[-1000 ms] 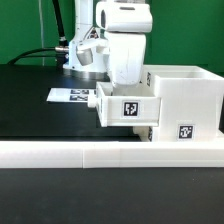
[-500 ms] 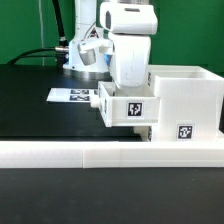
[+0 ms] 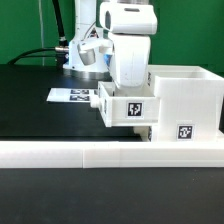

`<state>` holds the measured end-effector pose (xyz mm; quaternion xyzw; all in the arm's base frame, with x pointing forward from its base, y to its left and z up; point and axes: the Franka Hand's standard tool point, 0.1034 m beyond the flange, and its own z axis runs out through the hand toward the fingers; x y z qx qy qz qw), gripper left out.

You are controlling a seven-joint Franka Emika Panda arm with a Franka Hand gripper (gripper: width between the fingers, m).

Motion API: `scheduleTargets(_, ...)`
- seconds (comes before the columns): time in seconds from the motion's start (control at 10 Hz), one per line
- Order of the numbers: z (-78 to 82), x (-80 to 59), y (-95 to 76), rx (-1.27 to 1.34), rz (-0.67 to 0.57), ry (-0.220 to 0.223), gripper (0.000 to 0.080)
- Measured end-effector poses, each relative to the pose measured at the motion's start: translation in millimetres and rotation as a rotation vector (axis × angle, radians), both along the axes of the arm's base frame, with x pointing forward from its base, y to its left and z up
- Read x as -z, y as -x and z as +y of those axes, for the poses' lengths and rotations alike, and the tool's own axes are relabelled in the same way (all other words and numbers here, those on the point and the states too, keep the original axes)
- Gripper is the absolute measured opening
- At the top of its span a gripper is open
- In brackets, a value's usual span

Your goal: Assemble drawer

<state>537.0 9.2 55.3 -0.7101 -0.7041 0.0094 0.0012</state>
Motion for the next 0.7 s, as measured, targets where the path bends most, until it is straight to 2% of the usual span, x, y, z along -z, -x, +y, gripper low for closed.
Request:
scheduleTargets(0.3, 18.8, -0.9, -5.8, -0.008, 0.0, -0.004, 0.0042)
scheduleTargets(0.7, 18.1, -0.7, -7.3, -0.017, -0.01, -0.006, 0.0042)
